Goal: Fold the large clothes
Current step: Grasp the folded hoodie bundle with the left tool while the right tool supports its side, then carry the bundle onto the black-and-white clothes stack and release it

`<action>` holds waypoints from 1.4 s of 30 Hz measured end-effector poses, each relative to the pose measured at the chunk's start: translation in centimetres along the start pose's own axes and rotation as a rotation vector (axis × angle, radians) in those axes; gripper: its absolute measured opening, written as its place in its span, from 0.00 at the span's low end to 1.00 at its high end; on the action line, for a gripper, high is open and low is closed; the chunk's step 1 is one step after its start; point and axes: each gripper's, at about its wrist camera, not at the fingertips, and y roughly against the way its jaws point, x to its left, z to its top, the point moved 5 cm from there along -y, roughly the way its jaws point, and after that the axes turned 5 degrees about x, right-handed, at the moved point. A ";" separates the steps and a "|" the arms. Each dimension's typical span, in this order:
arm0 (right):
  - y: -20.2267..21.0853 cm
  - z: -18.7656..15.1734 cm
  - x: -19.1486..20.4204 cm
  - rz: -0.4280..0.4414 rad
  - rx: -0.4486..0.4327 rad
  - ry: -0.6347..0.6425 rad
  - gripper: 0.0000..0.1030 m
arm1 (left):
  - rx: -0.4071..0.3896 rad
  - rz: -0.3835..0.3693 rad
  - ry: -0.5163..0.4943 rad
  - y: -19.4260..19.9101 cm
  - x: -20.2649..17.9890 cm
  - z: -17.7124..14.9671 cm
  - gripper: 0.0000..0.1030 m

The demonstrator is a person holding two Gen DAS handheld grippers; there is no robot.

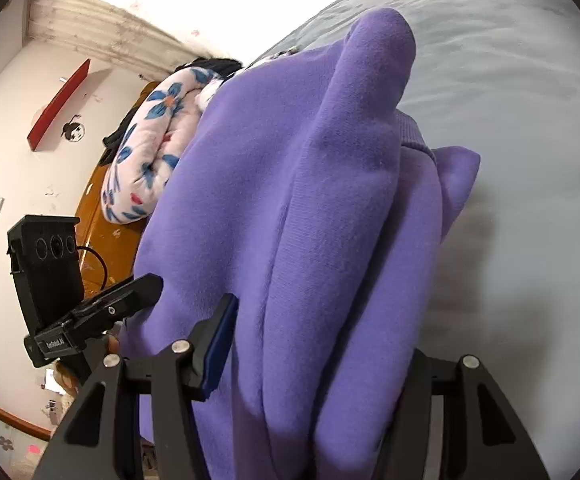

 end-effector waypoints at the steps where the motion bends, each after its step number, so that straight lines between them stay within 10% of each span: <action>1: -0.6 0.0 1.0 0.004 0.005 0.003 0.53 | -0.006 0.002 0.005 0.8 0.9 -0.1 0.84; 9: -4.6 3.9 8.8 0.026 0.012 0.058 0.53 | -0.086 0.038 0.044 7.6 9.0 3.1 0.84; 19: -9.3 20.9 16.8 0.069 -0.099 0.146 0.53 | -0.237 0.124 0.001 12.8 17.5 20.2 0.84; 28: -20.1 34.6 12.5 0.109 -0.140 0.103 0.53 | -0.249 0.172 0.036 3.9 28.1 32.8 0.84; 34: -26.9 35.8 4.9 0.136 -0.155 -0.012 0.59 | -0.206 0.127 0.127 -3.8 32.2 33.5 0.89; 42: -25.5 35.7 6.0 0.024 -0.129 0.011 0.76 | -0.206 0.116 0.149 -3.7 31.9 33.3 0.93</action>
